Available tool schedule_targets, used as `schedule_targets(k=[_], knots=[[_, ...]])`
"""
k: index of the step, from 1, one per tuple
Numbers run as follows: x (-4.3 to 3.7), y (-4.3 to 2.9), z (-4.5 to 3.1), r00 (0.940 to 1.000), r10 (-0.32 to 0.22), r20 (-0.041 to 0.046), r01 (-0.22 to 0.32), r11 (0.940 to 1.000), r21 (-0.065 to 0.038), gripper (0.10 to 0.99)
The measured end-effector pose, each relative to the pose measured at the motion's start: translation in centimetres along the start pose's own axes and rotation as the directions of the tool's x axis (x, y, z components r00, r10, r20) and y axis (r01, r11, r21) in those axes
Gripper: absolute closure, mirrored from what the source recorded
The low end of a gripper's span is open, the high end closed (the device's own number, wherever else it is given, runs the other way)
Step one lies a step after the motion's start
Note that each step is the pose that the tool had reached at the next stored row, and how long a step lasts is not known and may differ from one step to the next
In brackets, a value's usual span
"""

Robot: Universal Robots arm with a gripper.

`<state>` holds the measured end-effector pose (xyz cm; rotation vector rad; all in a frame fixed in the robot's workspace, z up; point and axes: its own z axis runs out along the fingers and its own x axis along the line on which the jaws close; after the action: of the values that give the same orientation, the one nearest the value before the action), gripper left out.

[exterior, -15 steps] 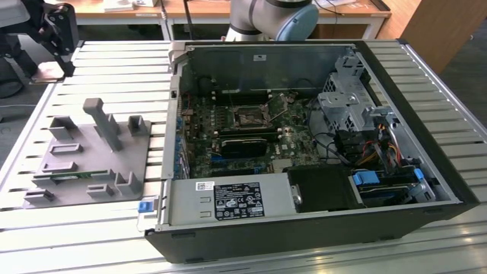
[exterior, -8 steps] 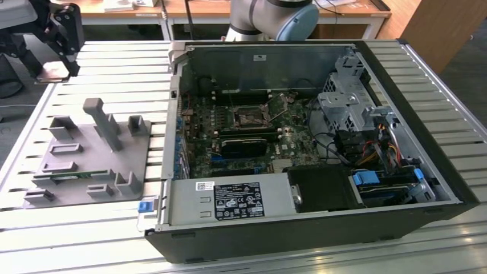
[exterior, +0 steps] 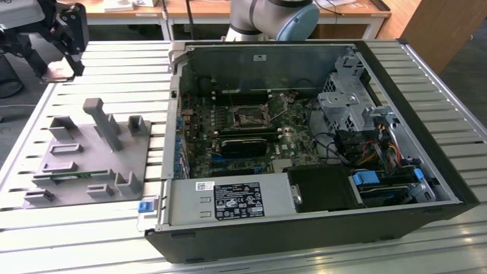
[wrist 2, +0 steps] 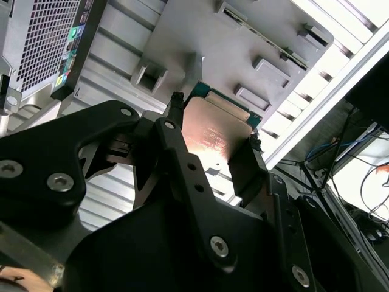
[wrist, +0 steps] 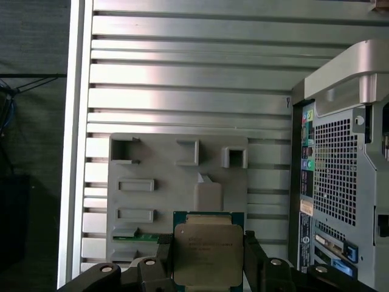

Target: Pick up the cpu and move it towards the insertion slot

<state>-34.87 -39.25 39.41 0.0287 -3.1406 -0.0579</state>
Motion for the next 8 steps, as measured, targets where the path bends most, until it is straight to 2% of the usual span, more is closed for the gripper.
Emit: schedule_targets(k=[8], knots=[[-0.60, 0.09, 0.00, 1.0000, 0.000, 0.0000, 0.000, 1.0000, 0.000, 0.541]])
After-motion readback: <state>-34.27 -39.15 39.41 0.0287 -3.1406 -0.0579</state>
